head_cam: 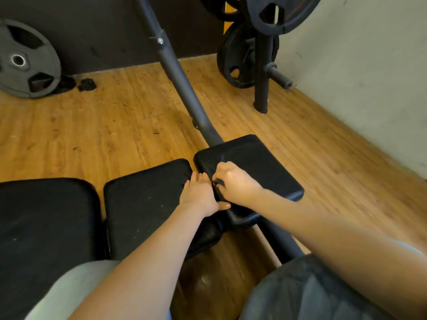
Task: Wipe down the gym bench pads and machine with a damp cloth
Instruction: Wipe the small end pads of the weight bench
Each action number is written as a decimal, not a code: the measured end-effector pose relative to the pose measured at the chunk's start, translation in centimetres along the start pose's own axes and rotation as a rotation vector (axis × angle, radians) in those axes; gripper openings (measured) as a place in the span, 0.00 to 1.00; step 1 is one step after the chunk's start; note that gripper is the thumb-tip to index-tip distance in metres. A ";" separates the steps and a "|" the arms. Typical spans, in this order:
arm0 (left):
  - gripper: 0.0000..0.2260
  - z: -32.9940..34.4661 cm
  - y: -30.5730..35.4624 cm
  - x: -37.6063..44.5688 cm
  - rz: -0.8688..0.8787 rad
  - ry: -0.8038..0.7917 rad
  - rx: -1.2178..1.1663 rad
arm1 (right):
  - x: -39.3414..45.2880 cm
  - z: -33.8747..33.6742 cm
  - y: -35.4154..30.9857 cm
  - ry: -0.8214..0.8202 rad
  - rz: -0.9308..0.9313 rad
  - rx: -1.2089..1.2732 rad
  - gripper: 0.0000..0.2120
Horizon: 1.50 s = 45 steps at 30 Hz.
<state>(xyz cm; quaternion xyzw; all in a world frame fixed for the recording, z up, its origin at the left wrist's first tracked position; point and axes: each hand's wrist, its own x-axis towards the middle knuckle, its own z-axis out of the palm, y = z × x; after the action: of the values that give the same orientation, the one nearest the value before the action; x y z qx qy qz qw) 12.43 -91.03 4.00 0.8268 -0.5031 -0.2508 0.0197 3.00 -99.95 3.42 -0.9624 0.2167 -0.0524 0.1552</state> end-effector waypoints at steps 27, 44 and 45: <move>0.48 -0.3 0.3 -0.2 -0.013 0.003 0.030 | -2.5 -3.9 8.3 0.144 0.651 0.005 0.09; 0.46 -1.1 0.9 -1.4 -0.018 0.014 -0.025 | -2.2 -2.6 4.3 0.045 0.481 0.097 0.08; 0.46 -1.1 0.9 -1.4 -0.019 0.013 -0.016 | -2.8 -3.5 6.1 0.087 0.594 0.108 0.08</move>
<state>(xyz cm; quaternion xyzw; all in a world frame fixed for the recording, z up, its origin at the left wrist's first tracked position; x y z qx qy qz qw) 11.67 -90.52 5.70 0.8329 -0.4932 -0.2495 0.0272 -2.57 -104.89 4.70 -0.8440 0.4921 -0.0574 0.2052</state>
